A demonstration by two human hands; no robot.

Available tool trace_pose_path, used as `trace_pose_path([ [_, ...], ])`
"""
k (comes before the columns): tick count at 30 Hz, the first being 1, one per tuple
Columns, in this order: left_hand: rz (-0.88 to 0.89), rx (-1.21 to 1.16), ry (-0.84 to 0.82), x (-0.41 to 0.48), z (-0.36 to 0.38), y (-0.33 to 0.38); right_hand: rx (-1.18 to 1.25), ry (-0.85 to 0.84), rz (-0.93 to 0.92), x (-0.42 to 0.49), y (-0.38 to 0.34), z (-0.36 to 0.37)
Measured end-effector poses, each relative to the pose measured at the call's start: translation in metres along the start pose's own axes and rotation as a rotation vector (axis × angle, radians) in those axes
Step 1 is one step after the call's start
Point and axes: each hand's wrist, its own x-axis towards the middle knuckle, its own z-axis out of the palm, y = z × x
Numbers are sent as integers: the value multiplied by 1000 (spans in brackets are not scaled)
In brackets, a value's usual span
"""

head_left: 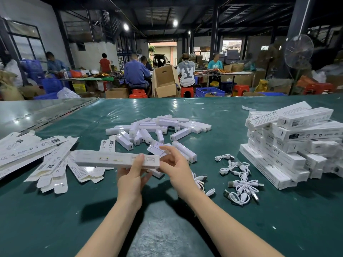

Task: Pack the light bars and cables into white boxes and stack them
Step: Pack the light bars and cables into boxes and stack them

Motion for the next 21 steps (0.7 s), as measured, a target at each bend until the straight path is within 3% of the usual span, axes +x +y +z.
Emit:
trace_pose_path([
  [3,49,39,46,4,0,3,4,-65,1,-3,2,8],
  [8,61,-89,114,9,1,4,-22,-149,52,-5,6,12],
  [13,53,-16,92,12,1,-2,-58,-132,112,-4,6,12],
  [16,10,44,78,14,0,-1,-137,-33,96,-3,6,10],
  [21,30,179,-93,5,4,-4,164,-4,142,-1,4,0],
])
